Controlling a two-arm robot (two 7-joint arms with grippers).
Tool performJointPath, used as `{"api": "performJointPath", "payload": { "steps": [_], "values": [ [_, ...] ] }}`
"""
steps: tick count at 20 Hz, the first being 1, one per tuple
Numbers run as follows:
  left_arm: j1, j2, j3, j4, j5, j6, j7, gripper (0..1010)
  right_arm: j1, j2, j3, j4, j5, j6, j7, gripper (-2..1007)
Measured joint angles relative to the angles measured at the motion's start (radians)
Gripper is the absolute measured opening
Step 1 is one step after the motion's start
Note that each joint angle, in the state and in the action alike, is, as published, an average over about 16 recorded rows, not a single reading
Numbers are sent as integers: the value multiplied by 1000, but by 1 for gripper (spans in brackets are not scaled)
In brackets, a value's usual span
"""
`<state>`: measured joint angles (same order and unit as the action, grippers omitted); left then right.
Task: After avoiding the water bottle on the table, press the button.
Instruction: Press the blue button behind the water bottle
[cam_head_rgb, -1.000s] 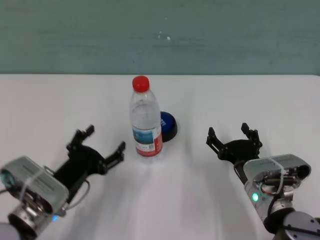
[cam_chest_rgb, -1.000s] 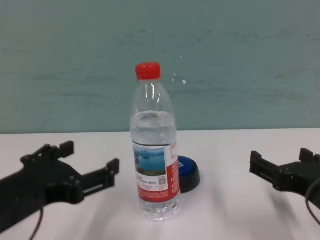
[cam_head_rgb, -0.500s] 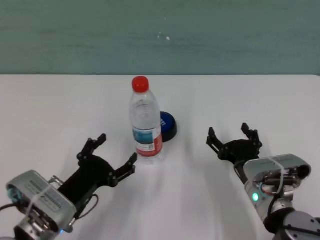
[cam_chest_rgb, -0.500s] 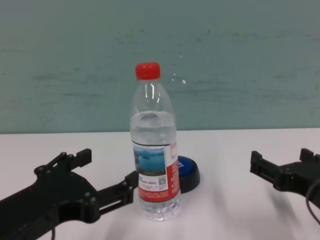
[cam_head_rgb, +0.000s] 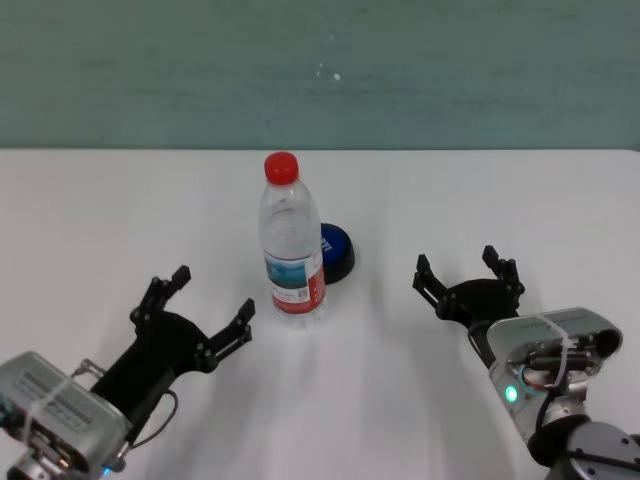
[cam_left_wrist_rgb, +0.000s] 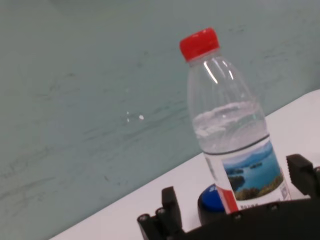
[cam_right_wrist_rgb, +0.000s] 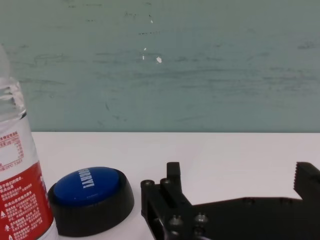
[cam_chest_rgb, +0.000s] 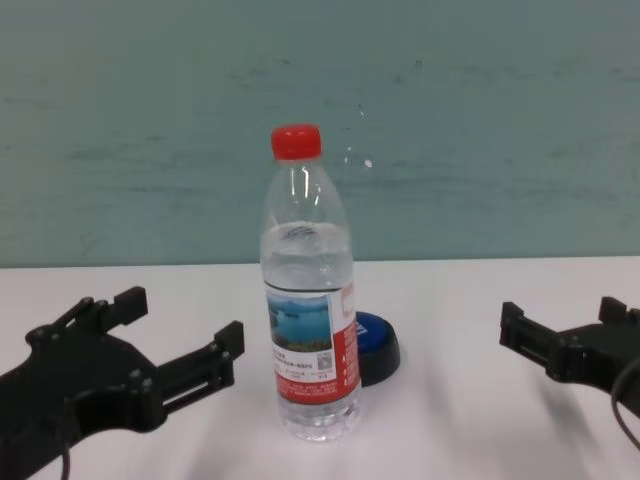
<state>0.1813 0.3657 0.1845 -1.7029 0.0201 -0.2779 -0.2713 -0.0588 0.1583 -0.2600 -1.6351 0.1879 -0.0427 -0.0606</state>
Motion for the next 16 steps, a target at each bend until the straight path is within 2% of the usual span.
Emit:
{"api": "performJointPath", "payload": {
  "steps": [6, 16],
  "values": [
    [3, -10, -10, 22, -20, -31, -8, 1000, 0, 0, 0, 0, 0, 0, 0, 1004],
    [4, -30, -17, 56, -17, -66, 1, 1000, 0, 0, 0, 0, 0, 0, 0, 1004]
  ]
}}
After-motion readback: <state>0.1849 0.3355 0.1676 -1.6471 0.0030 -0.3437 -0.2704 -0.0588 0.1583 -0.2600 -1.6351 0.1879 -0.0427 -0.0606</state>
